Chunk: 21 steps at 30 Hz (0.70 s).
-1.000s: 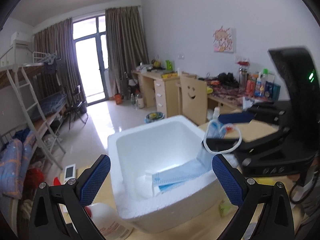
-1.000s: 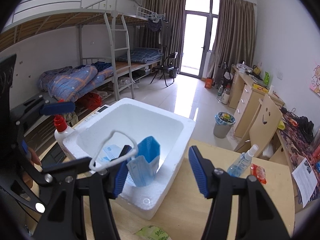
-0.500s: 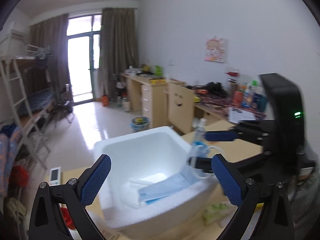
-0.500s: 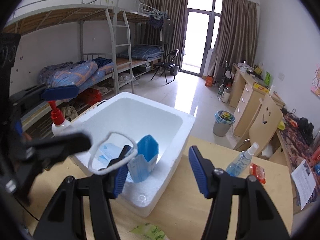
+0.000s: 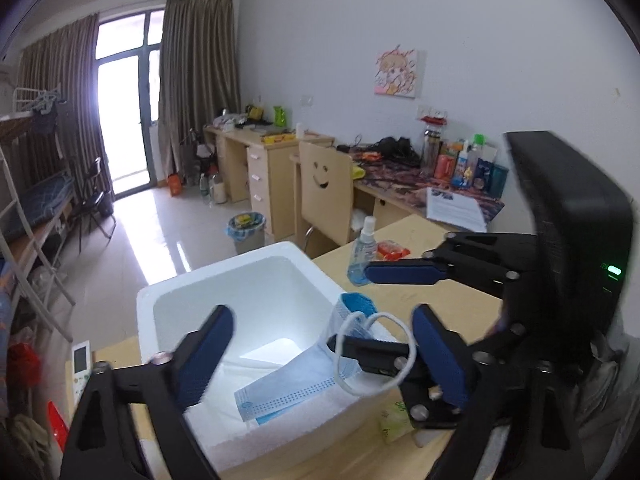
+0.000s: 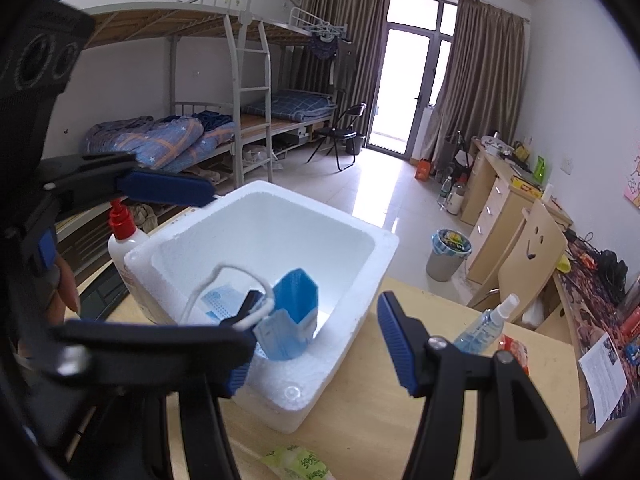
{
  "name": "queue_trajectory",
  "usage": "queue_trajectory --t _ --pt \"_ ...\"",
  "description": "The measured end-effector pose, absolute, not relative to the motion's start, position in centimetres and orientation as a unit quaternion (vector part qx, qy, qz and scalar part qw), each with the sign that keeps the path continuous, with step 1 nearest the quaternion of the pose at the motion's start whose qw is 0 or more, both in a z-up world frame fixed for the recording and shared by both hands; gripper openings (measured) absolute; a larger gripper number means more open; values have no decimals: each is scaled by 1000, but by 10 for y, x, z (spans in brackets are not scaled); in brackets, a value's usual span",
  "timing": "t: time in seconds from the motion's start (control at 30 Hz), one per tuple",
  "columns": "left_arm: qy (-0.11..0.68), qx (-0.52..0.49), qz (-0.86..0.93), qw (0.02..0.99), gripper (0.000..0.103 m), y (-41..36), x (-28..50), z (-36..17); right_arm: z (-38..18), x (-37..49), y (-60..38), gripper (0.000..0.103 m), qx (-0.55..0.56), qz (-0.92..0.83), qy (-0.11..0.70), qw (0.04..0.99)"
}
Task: Organize soft objects
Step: 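Lower the white napkin into the foam box and open the left tool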
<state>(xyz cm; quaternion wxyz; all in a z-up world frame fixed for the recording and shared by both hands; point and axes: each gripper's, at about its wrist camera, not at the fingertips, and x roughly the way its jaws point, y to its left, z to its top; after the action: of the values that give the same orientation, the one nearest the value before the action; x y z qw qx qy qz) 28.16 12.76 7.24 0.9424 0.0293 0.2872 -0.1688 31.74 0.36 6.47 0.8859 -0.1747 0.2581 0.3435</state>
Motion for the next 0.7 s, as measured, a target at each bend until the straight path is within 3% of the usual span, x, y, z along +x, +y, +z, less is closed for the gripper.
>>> queue_trajectory --t 0.07,0.13,0.2,0.5,0.57,0.6,0.63,0.7 --pt "305 28 -159 939 62 127 290 71 65 317 3 63 -175 345 256 886" --pt "315 32 -141 938 34 127 298 69 66 317 1 63 -173 346 254 886" --pt "318 28 -124 940 23 129 303 68 66 318 0 63 -172 347 254 886" --pt "295 9 -60 954 23 151 303 73 67 321 -4 63 -173 341 253 889" --pt "291 9 -49 956 26 151 299 74 68 321 -5 63 -168 341 253 890" --pt "288 9 -45 957 38 151 297 74 69 321 -5 63 -165 340 252 891" --pt "282 6 -37 959 59 151 295 75 69 320 -5 63 -163 339 252 892" --pt "265 -1 -23 964 87 152 287 79 71 319 -6 63 -160 337 251 893"
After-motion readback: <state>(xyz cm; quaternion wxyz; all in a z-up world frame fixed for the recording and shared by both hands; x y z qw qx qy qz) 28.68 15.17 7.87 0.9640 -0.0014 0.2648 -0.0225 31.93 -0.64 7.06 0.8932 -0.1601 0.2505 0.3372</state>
